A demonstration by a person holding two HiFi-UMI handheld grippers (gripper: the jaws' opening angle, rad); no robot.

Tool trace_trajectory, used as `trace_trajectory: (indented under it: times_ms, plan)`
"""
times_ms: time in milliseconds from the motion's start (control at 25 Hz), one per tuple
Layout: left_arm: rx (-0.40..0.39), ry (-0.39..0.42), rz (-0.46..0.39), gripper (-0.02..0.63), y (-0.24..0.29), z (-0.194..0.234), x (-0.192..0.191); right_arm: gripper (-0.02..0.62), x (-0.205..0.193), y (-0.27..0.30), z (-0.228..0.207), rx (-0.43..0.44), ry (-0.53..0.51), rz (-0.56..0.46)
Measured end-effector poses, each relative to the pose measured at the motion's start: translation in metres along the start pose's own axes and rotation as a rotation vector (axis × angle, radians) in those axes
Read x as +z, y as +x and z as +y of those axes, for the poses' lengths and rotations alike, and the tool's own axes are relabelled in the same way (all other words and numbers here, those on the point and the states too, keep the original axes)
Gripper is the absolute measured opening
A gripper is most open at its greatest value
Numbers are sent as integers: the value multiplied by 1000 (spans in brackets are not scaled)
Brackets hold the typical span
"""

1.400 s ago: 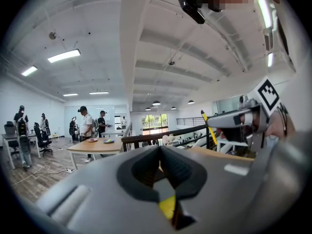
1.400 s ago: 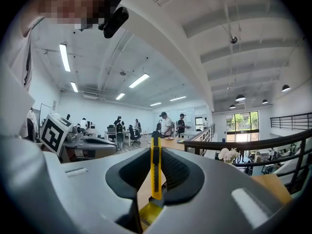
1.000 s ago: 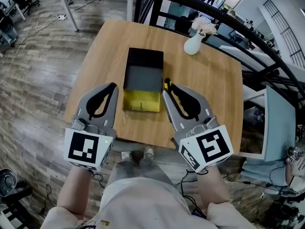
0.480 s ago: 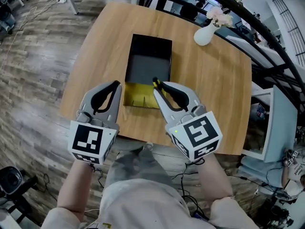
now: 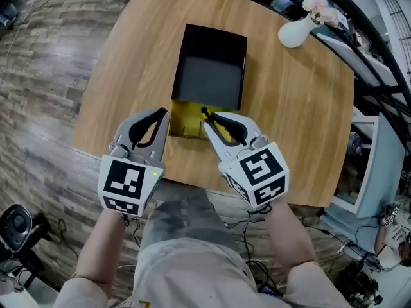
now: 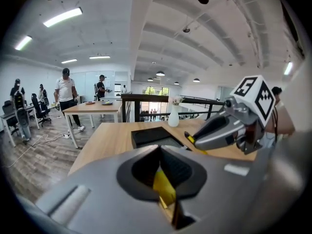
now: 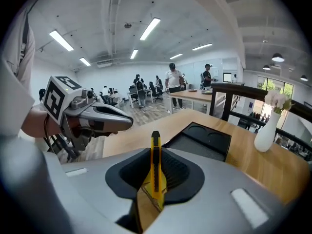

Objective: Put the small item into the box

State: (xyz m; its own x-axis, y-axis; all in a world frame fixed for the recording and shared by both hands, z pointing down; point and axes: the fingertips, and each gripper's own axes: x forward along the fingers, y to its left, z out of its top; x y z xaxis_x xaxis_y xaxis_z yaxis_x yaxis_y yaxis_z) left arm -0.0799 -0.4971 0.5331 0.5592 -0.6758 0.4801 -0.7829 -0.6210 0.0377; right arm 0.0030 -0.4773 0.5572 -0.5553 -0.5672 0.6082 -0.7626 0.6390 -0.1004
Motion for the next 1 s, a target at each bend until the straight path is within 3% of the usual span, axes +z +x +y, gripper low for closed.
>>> trace_trajectory:
  times_ms: [560, 1000]
  plan:
    - [-68, -49, 145, 3, 60, 1, -69, 66, -85, 72, -17, 66, 58, 192]
    - [-67, -78, 230, 3, 77, 9, -109, 66, -124, 103, -21, 124, 5, 350]
